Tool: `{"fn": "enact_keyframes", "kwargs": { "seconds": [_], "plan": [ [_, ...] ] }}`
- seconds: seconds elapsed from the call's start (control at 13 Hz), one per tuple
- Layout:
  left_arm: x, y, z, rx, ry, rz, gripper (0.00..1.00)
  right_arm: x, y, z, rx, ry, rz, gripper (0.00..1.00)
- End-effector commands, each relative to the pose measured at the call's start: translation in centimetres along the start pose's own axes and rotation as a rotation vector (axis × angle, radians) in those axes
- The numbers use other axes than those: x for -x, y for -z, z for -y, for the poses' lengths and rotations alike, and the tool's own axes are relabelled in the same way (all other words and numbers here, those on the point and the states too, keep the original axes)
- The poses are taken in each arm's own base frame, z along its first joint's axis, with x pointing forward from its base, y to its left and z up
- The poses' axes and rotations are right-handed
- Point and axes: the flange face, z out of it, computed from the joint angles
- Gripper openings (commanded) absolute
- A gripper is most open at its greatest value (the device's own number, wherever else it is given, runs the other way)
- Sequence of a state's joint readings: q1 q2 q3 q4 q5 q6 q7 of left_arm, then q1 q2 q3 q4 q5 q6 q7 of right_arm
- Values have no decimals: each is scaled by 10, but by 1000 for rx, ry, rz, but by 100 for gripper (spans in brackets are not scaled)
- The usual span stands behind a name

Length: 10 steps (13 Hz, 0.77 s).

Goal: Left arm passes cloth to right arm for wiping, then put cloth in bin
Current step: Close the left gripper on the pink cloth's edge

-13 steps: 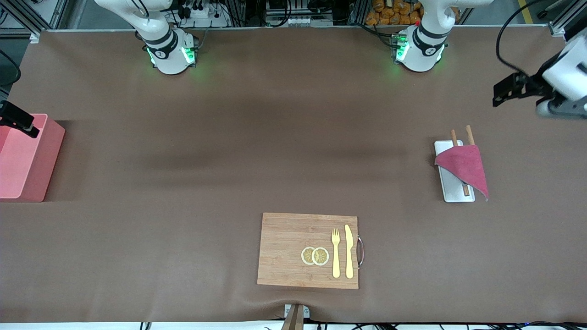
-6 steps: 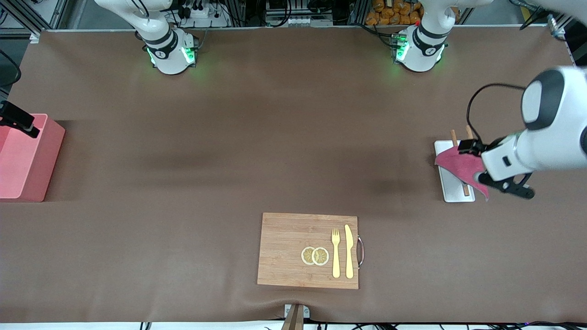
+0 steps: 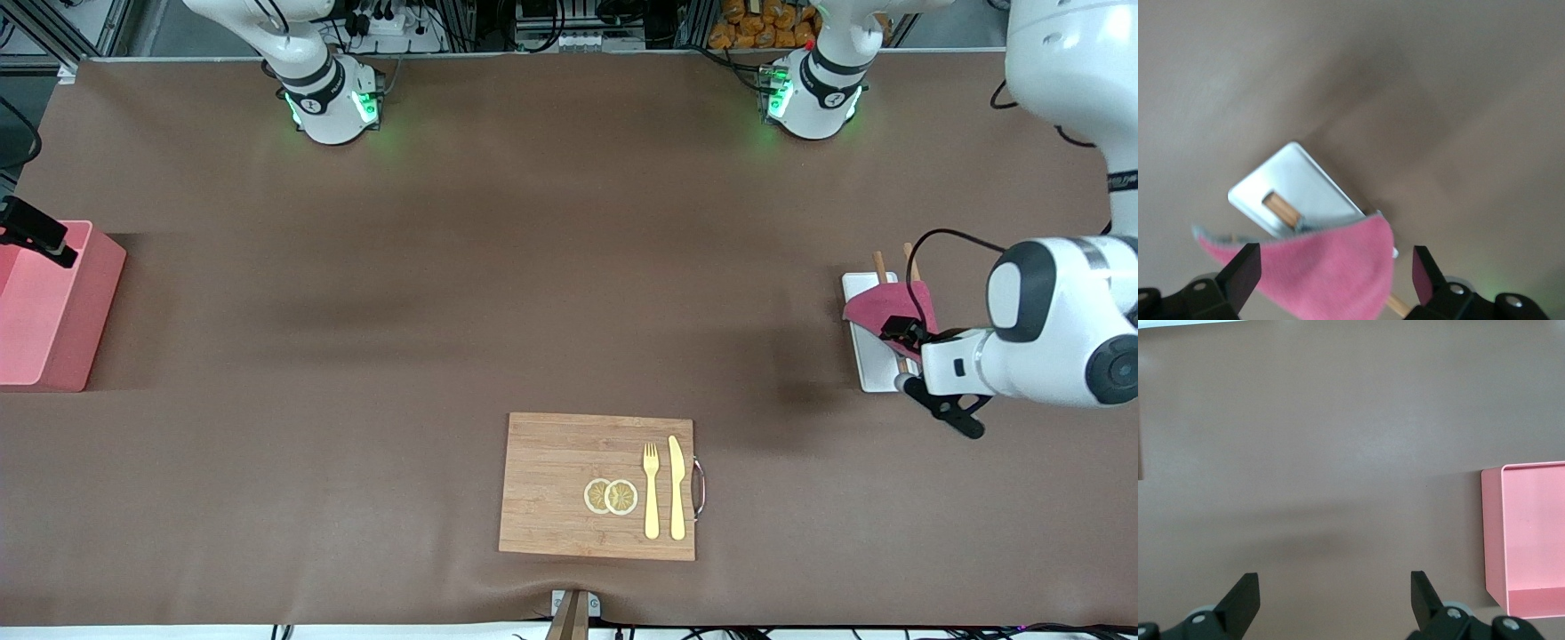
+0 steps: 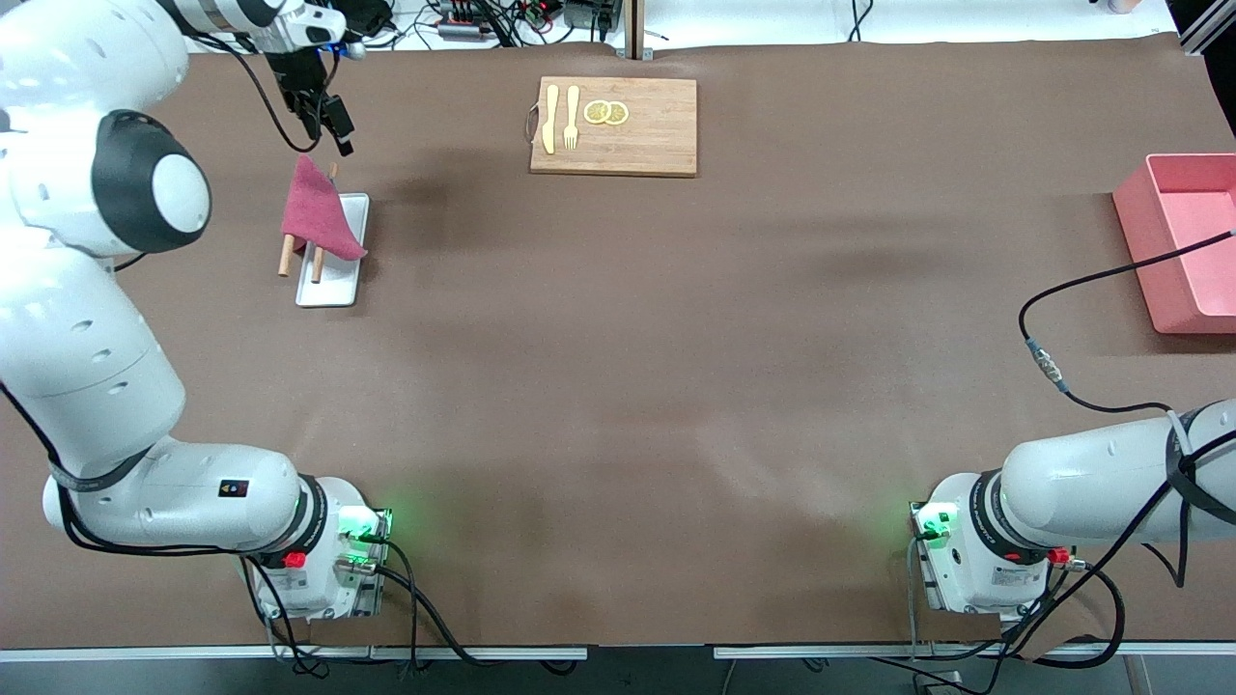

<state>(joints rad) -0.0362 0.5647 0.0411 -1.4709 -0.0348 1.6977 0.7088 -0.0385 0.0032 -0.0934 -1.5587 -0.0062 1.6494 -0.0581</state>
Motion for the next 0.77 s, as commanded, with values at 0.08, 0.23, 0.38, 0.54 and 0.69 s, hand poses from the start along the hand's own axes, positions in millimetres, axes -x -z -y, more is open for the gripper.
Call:
{"fn": "enact_keyframes", "kwargs": {
  "seconds": [0.08, 0.23, 0.38, 0.54, 0.69],
  "plan": [
    [-31, -16, -6, -31, -48, 32, 100, 2, 0, -1, -1, 2, 0, 100],
    [-41, -35, -11, -27, -44, 63, 100, 2, 0, -1, -1, 2, 2, 100],
    [-42, -43, -9, -41, -46, 90, 100, 3, 0, -2, -1, 0, 2, 100],
    [-48, -49, -14, -46, -60, 106, 100, 3, 0, -2, -1, 2, 2, 100],
    [-42, -44, -8, -65, -71, 115, 100, 3, -1, -2, -2, 2, 3, 100]
  ]
}}
